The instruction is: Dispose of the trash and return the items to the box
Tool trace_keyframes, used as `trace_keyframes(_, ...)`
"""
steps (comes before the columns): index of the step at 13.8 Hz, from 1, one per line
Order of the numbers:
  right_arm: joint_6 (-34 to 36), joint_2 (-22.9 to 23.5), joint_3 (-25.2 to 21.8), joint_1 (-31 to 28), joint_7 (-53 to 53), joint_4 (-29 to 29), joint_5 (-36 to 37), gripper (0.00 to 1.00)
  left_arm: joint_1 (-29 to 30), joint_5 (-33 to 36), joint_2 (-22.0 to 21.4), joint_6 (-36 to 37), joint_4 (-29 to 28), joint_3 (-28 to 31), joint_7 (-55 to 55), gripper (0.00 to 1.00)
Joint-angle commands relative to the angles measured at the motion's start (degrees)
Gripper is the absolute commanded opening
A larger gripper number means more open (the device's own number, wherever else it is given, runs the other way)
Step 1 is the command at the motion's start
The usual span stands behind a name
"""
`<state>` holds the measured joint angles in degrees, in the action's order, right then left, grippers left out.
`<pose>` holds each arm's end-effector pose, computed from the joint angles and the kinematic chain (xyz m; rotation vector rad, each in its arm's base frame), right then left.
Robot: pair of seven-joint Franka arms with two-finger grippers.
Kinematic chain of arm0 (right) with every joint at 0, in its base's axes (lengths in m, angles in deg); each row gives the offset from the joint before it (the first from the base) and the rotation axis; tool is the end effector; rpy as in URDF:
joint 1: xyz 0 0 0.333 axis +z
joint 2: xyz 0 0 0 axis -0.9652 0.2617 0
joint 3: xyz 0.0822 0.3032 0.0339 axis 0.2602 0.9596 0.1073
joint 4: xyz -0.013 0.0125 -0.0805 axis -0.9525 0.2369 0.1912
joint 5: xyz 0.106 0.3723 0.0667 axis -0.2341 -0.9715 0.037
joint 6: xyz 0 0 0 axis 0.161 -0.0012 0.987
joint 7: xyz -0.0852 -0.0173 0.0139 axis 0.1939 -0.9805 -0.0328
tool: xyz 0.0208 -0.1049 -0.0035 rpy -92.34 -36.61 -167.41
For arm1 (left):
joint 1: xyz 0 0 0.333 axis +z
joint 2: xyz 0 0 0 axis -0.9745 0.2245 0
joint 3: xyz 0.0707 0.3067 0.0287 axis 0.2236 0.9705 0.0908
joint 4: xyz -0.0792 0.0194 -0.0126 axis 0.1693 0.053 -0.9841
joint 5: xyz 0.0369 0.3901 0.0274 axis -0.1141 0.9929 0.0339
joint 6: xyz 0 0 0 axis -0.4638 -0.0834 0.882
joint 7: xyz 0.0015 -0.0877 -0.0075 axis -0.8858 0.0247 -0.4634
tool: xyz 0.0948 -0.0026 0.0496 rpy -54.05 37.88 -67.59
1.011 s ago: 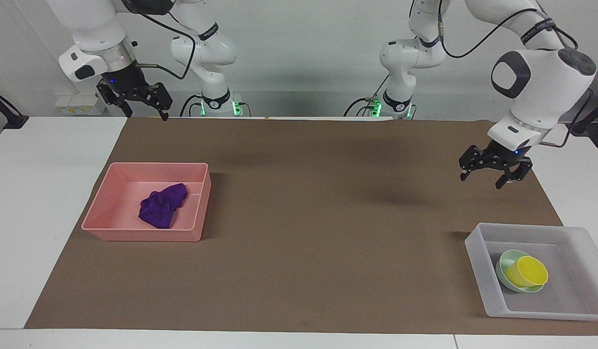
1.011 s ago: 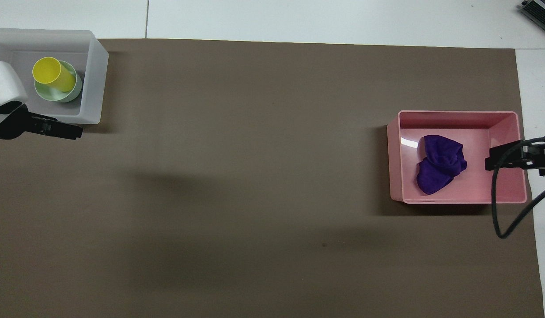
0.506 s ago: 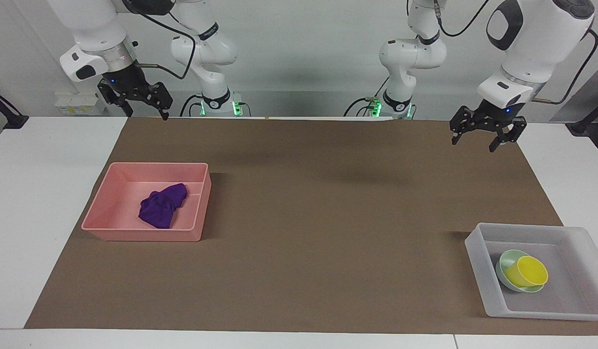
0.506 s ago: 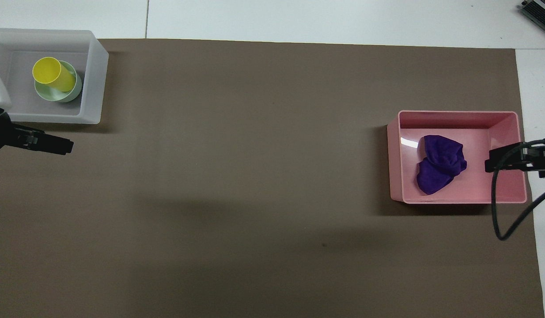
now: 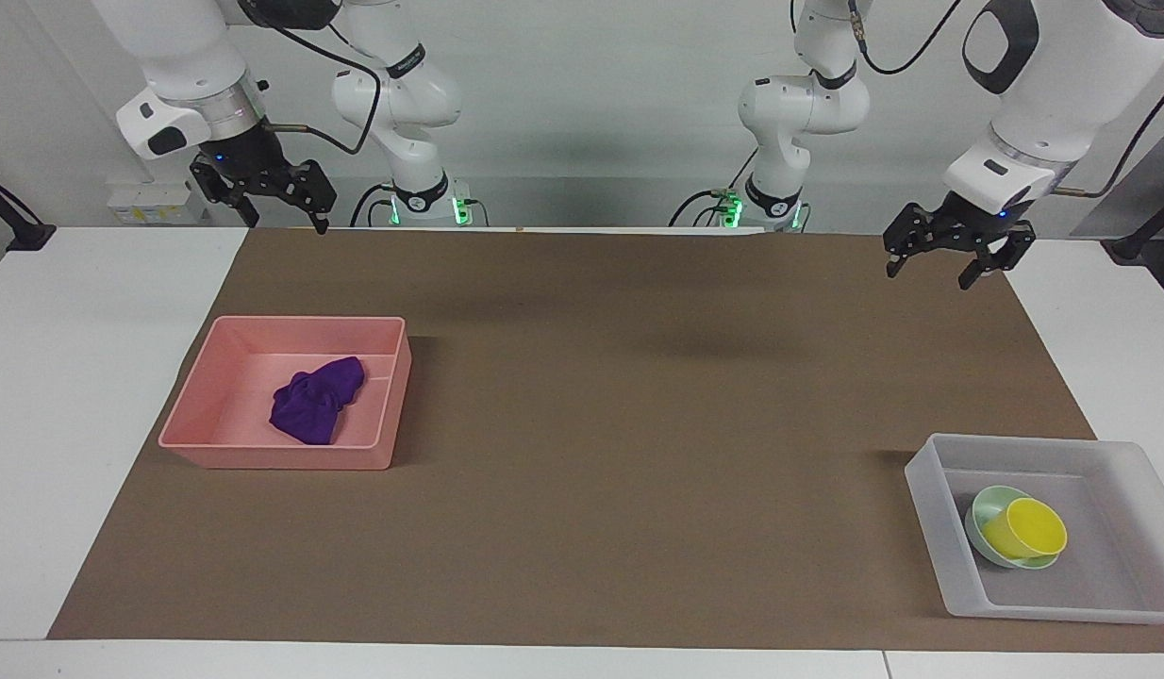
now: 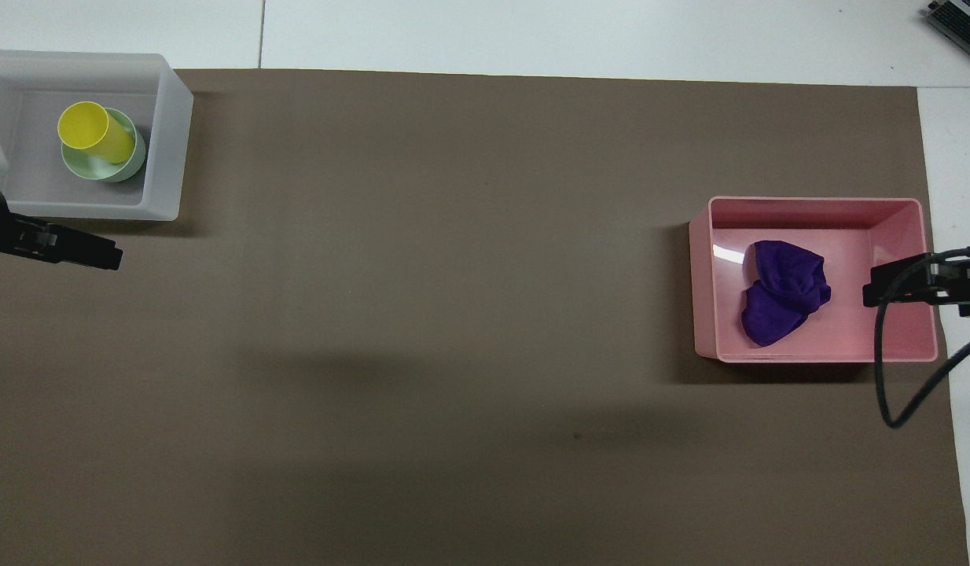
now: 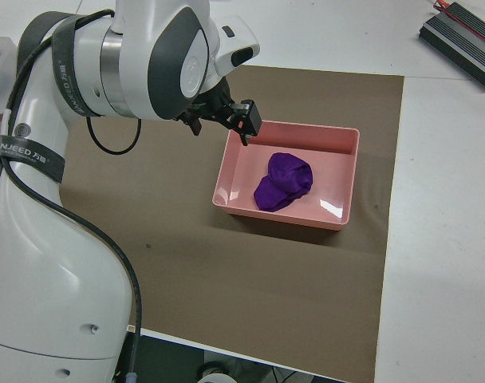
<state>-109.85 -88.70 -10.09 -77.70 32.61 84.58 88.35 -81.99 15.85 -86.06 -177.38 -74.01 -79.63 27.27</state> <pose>0.5179 -0.0172 0.6376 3.1253 -0.1897 -0.0916 0.5518 -0.0365 0.6113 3.0801 -0.3876 0.0360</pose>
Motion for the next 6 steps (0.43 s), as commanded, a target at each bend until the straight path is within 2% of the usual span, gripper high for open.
trace_keyframes(1, 0.5, -1.55, 0.23, -0.91, -1.53, 1.47, -0.97, 1.0, -0.22, 0.85, 0.22, 0.97, 0.52, 0.2, 1.05, 1.0)
trace_keyframes(6, 0.5, -1.55, 0.23, -0.91, -1.53, 1.47, -0.97, 1.0, -0.14, 0.94, 0.21, 1.4, 0.52, 0.2, 0.96, 1.0)
